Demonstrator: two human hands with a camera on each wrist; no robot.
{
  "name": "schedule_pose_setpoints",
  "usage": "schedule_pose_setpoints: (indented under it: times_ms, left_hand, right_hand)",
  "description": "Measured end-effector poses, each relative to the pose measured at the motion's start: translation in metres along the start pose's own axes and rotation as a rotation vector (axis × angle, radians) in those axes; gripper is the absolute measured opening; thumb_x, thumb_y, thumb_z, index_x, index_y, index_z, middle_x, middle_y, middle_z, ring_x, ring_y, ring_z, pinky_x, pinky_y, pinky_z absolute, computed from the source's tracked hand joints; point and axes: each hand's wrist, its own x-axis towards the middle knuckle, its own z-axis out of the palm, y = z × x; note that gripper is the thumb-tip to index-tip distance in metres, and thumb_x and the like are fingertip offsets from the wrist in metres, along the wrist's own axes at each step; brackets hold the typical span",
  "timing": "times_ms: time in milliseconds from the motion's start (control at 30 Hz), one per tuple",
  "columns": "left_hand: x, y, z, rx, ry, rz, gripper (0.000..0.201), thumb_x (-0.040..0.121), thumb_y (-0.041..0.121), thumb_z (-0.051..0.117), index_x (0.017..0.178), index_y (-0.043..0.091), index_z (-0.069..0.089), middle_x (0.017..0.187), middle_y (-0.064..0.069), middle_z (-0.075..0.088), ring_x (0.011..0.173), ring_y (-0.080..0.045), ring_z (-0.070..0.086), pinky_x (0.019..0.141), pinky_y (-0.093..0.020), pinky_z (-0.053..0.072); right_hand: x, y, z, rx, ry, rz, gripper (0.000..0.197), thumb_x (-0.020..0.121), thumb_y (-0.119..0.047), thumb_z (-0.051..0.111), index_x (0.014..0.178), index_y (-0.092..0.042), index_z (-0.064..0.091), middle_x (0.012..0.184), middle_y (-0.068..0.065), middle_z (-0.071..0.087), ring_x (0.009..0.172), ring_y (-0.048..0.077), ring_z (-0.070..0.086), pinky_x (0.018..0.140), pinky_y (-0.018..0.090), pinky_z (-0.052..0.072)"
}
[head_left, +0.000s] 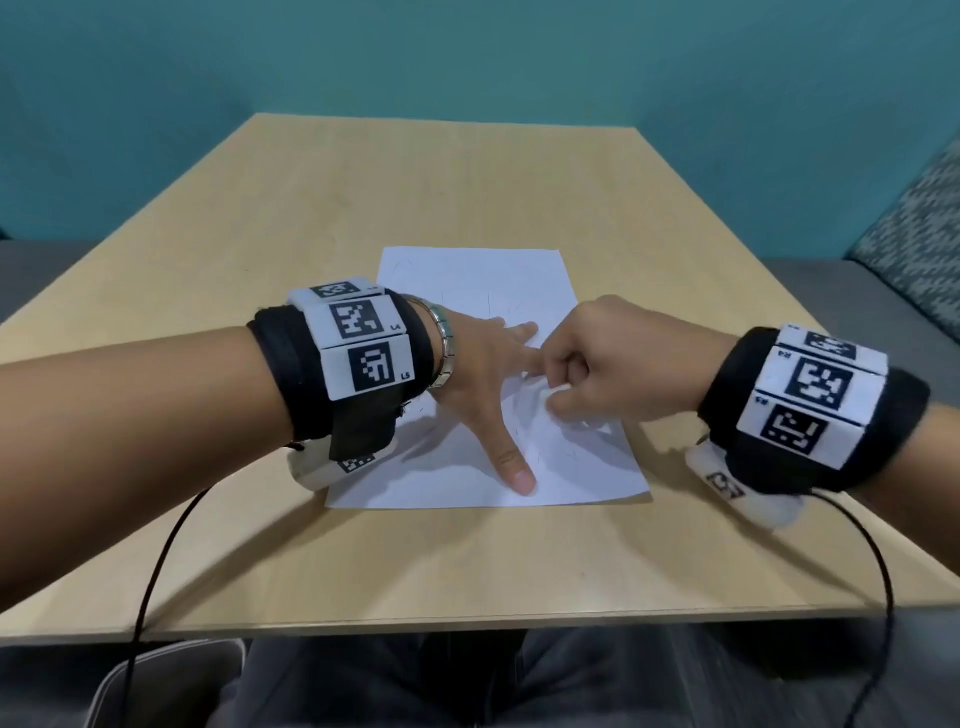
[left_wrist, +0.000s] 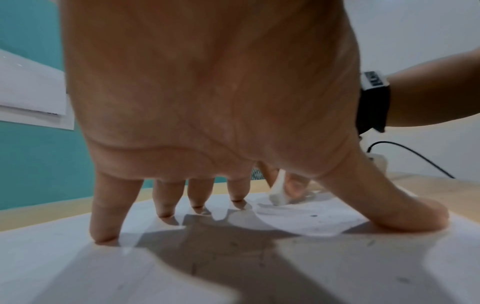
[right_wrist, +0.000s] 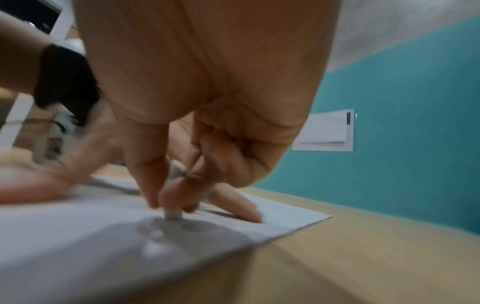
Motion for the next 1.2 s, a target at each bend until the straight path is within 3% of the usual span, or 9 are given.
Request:
schedule_pose_setpoints:
  times_ms: [100, 233, 333, 500, 633, 767, 900, 1033, 1200]
  left_hand:
    - [-0.004, 0.004, -0.002, -0.017, 0.011, 0.007, 0.057, 0.037, 0.090, 0.069, 0.078, 0.087, 0.030, 0.160, 0.019, -0.001, 0.150, -0.021, -0.003, 0.115, -0.057, 0.016]
    - [-0.004, 0.003, -0.001, 0.010, 0.034, -0.005, 0.108, 0.033, 0.091, 0.068, 0.128, 0.072, 0.020, 0.159, 0.026, 0.003, 0.149, -0.014, 0.008, 0.115, -0.054, 0.022]
    - [-0.009, 0.006, -0.003, -0.030, 0.031, -0.009, 0.077, 0.033, 0.091, 0.070, 0.100, 0.079, 0.033, 0.158, 0.023, 0.008, 0.148, -0.017, 0.014, 0.114, -0.053, 0.024]
    - [-0.006, 0.006, -0.004, 0.033, 0.020, -0.062, 0.118, 0.036, 0.090, 0.069, 0.137, 0.069, 0.012, 0.161, 0.019, -0.009, 0.148, -0.016, 0.016, 0.114, -0.052, 0.024]
    - [-0.007, 0.007, -0.007, 0.019, 0.020, -0.049, 0.108, 0.029, 0.093, 0.066, 0.126, 0.075, 0.021, 0.162, 0.015, -0.009, 0.146, -0.019, 0.024, 0.113, -0.049, 0.029]
    - [-0.005, 0.006, -0.006, 0.048, 0.012, -0.056, 0.118, 0.031, 0.093, 0.065, 0.135, 0.069, 0.014, 0.161, 0.020, -0.008, 0.146, -0.018, 0.023, 0.113, -0.050, 0.029]
    - [-0.006, 0.005, -0.005, 0.036, 0.020, -0.057, 0.109, 0.032, 0.094, 0.065, 0.127, 0.073, 0.016, 0.162, 0.017, -0.009, 0.147, -0.018, 0.020, 0.113, -0.050, 0.028]
    - [-0.007, 0.005, -0.005, 0.020, 0.020, -0.056, 0.116, 0.037, 0.090, 0.069, 0.134, 0.072, 0.008, 0.162, 0.018, -0.008, 0.147, -0.018, 0.020, 0.114, -0.051, 0.025]
    - [-0.008, 0.003, -0.004, -0.005, 0.022, -0.039, 0.115, 0.034, 0.089, 0.071, 0.130, 0.076, 0.008, 0.161, 0.018, -0.009, 0.147, -0.018, 0.018, 0.114, -0.052, 0.026]
  right_hand:
    - [-0.005, -0.011, 0.005, 0.039, -0.160, -0.082, 0.014, 0.082, -0.023, 0.076, 0.070, -0.018, 0.071, 0.055, -0.013, 0.062, 0.053, 0.001, 0.055, 0.051, 0.016, 0.042]
    - [0.002, 0.003, -0.008, -0.032, -0.034, 0.013, 0.020, 0.081, -0.015, 0.074, 0.062, -0.020, 0.067, 0.047, -0.025, 0.057, 0.051, -0.006, 0.053, 0.048, 0.010, 0.040]
    - [-0.006, -0.008, 0.004, 0.041, -0.163, -0.064, 0.018, 0.081, -0.017, 0.075, 0.065, -0.018, 0.067, 0.056, -0.015, 0.066, 0.052, 0.000, 0.055, 0.050, 0.013, 0.042]
    - [-0.002, 0.009, -0.003, 0.035, 0.000, 0.033, 0.016, 0.078, -0.016, 0.074, 0.064, -0.017, 0.067, 0.057, -0.003, 0.067, 0.049, 0.004, 0.052, 0.055, 0.024, 0.043]
    - [-0.012, -0.007, 0.006, 0.109, -0.205, -0.060, 0.013, 0.081, -0.016, 0.076, 0.069, -0.015, 0.071, 0.057, -0.006, 0.067, 0.050, 0.003, 0.055, 0.053, 0.018, 0.044]
    - [-0.004, 0.007, -0.004, 0.020, -0.046, 0.033, 0.014, 0.080, -0.017, 0.074, 0.067, -0.017, 0.070, 0.057, -0.005, 0.068, 0.049, 0.002, 0.055, 0.055, 0.025, 0.045]
    - [-0.013, -0.007, 0.006, 0.083, -0.201, -0.061, 0.011, 0.081, -0.018, 0.075, 0.071, -0.014, 0.072, 0.061, -0.002, 0.069, 0.054, 0.006, 0.056, 0.057, 0.029, 0.049]
    - [-0.006, 0.011, -0.006, -0.001, -0.048, 0.053, 0.012, 0.081, -0.018, 0.074, 0.069, -0.016, 0.070, 0.060, -0.002, 0.069, 0.055, 0.012, 0.057, 0.056, 0.028, 0.048]
    - [-0.014, 0.009, 0.003, 0.022, -0.077, 0.024, 0.015, 0.081, -0.019, 0.073, 0.068, -0.014, 0.068, 0.060, -0.002, 0.069, 0.054, 0.009, 0.057, 0.056, 0.030, 0.049]
